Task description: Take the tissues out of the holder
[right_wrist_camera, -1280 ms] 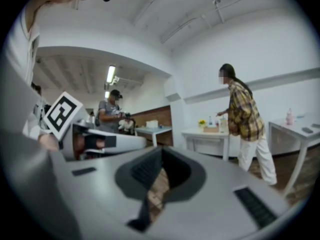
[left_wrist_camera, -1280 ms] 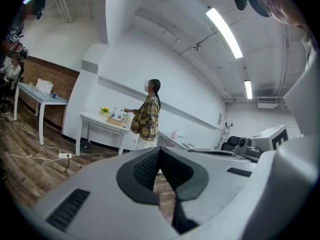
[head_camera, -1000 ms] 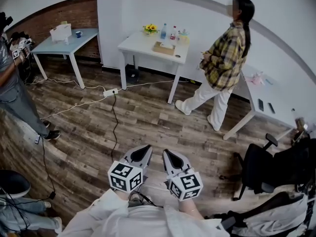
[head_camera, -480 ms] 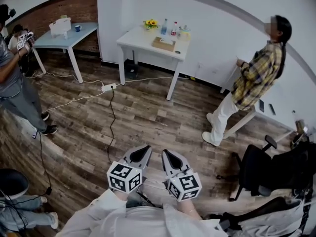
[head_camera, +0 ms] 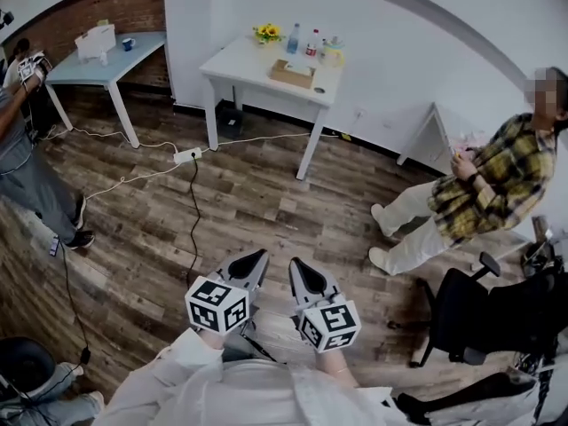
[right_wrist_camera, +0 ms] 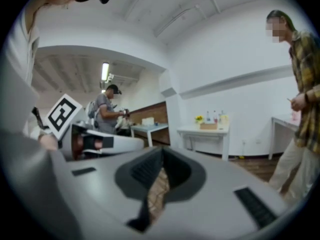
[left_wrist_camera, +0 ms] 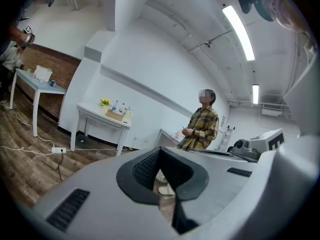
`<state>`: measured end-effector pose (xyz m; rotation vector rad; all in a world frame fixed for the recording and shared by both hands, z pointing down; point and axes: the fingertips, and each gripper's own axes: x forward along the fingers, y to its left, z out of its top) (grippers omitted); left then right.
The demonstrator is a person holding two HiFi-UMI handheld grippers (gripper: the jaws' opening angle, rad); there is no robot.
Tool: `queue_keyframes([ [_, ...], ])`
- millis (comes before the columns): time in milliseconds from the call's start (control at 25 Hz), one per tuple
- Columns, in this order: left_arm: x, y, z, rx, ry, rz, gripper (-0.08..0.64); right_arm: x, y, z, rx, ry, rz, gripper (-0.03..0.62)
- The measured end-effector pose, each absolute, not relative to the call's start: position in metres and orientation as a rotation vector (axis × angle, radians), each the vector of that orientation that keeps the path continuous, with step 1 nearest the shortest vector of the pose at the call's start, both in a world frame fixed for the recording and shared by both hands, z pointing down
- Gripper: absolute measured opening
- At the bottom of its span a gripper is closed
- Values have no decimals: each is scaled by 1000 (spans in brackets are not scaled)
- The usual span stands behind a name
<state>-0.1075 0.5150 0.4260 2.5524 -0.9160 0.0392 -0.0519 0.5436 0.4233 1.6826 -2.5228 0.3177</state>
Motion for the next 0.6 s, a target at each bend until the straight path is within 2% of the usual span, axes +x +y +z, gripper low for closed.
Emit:
queue_keyframes([
  [320,-93,378,396,2634,-865,37,17,-43,400,384,1736,-2519,201,11],
  [600,-82,299,398,2656,-799,49,17,-43,323,385,1784,-2476,192,11],
])
